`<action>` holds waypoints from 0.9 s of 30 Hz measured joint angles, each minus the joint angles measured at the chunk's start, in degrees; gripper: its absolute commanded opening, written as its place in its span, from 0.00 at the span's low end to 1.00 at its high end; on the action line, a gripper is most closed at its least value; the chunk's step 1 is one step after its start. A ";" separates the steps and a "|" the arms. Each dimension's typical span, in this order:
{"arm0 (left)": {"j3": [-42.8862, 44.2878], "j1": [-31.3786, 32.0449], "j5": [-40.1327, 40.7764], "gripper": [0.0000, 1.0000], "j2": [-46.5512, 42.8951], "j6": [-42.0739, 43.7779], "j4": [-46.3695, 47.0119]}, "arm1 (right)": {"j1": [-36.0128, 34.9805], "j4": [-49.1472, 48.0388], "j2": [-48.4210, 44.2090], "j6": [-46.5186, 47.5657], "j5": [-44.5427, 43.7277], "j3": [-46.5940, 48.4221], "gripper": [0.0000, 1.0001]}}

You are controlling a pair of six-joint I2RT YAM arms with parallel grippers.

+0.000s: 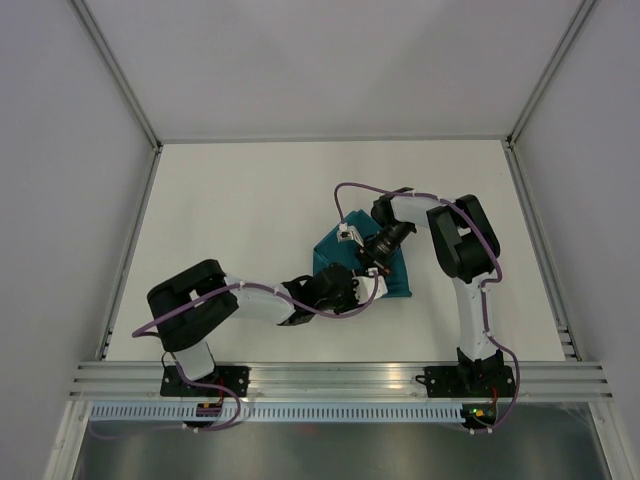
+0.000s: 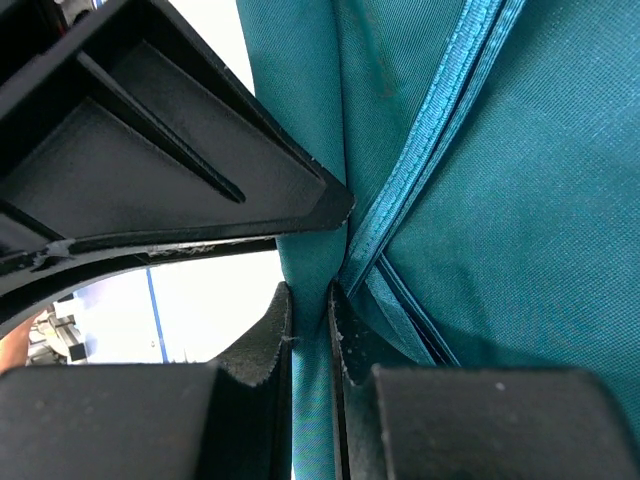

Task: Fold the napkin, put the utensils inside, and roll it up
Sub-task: Roll the napkin at the center of the board.

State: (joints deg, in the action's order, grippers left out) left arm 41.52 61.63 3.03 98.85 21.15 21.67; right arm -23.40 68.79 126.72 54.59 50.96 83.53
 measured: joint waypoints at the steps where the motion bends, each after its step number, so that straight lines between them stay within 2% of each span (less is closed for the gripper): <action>1: 0.00 0.00 -0.09 0.44 0.00 0.15 -0.02 | 0.00 0.09 0.11 0.00 0.00 0.11 0.00; 2: 0.02 0.00 -0.17 0.42 0.09 0.33 -0.07 | 0.00 0.22 0.20 -0.04 0.00 0.22 0.01; 8: 3.02 0.07 -3.06 0.07 1.64 1.60 -3.78 | 0.24 0.39 0.42 -0.57 -0.26 0.46 0.00; 10: 4.57 0.07 -4.11 0.02 2.08 2.27 -5.95 | 0.55 0.48 0.44 -0.66 -0.52 0.48 0.04; 11: 5.27 0.00 -4.66 0.02 2.34 2.47 -6.91 | 0.70 0.61 0.42 -0.68 -0.74 0.50 0.10; 12: 5.92 -0.07 -5.11 0.02 2.58 2.56 -7.74 | 0.81 0.70 0.42 -0.79 -0.90 0.50 0.24; 15: 7.98 -0.61 -7.30 0.02 3.32 2.49 -10.08 | 1.20 0.46 -0.33 -2.51 -1.44 0.02 0.43; 18: 9.29 -1.55 -10.62 0.02 4.33 1.64 -10.14 | 1.86 -2.21 -3.45 -4.42 -2.62 -1.81 0.51; 22: 10.25 -4.28 -17.25 0.02 5.44 -1.81 -9.31 | 4.00 -9.29 -8.09 -7.61 -4.52 -3.28 0.52; 27: 10.34 -8.11 -26.62 0.02 6.78 -7.26 -7.39 | 10.91 -19.91 -14.32 -13.62 -5.16 -4.72 0.52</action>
State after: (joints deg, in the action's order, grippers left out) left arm 51.86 53.52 -23.59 105.62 13.89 14.28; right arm -12.49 48.88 112.40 40.97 45.80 78.81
